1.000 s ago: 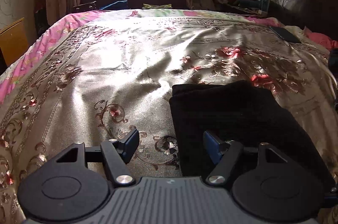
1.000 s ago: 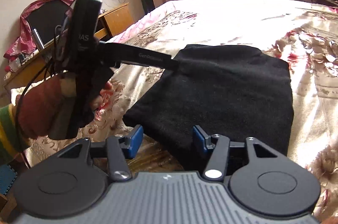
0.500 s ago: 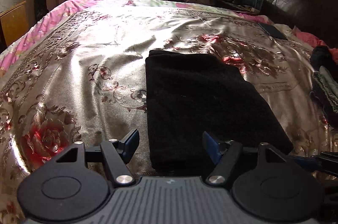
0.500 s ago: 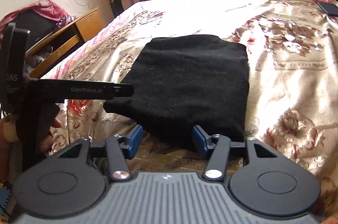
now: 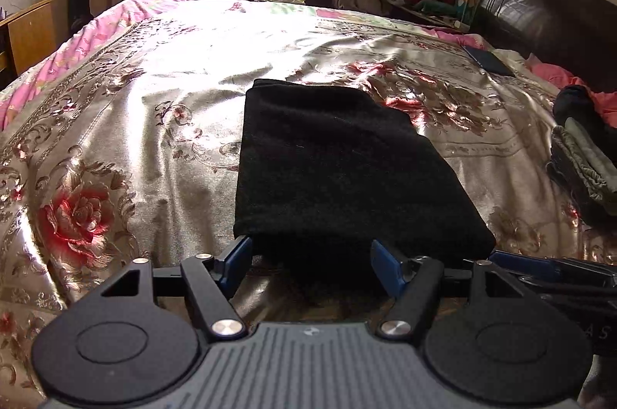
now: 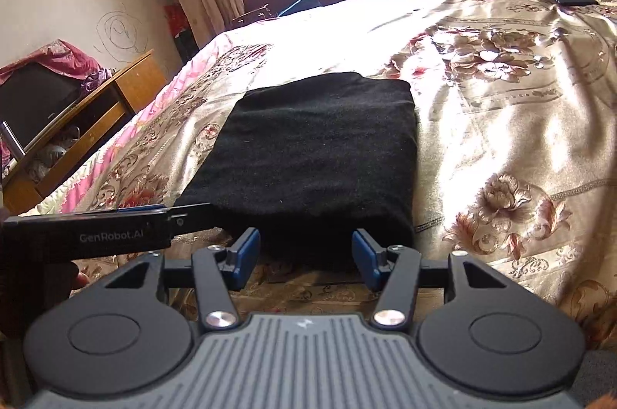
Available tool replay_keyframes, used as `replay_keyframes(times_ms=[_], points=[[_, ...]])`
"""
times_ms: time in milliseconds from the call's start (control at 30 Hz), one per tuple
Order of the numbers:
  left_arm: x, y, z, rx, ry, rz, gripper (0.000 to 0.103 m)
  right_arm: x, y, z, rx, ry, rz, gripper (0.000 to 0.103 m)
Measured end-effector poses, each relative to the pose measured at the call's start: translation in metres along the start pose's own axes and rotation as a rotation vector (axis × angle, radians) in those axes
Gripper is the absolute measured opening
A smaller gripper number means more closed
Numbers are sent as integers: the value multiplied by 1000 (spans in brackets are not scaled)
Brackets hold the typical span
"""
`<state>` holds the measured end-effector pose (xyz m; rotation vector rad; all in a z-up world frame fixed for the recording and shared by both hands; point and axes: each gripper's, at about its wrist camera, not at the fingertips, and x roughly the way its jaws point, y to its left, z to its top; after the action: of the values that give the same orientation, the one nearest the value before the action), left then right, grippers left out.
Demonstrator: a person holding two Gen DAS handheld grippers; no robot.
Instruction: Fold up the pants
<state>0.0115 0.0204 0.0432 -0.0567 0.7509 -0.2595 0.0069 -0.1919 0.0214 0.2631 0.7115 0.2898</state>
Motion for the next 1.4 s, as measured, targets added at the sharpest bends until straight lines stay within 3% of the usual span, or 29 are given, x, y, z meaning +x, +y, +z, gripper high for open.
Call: replay_keyframes(times_ms=[233,367,533,900,1400], points=[[-9,-11,-10,-10,-24,85,95,-3,-1,-6,19,3,6,56],[-11,-12,-14,-28,-23,59,101,-5,-1,-8,24,4,9,56],[-8,-18,-17,-8,3,104,101,-6,-4,-11,40,20,-14,56],[-6,-22,-23,8,34,95,101,-1,-13,-13,80,36,-41,56],[-7,-28,-24,59,34,153,102,4,-13,-15,80,58,-49,56]])
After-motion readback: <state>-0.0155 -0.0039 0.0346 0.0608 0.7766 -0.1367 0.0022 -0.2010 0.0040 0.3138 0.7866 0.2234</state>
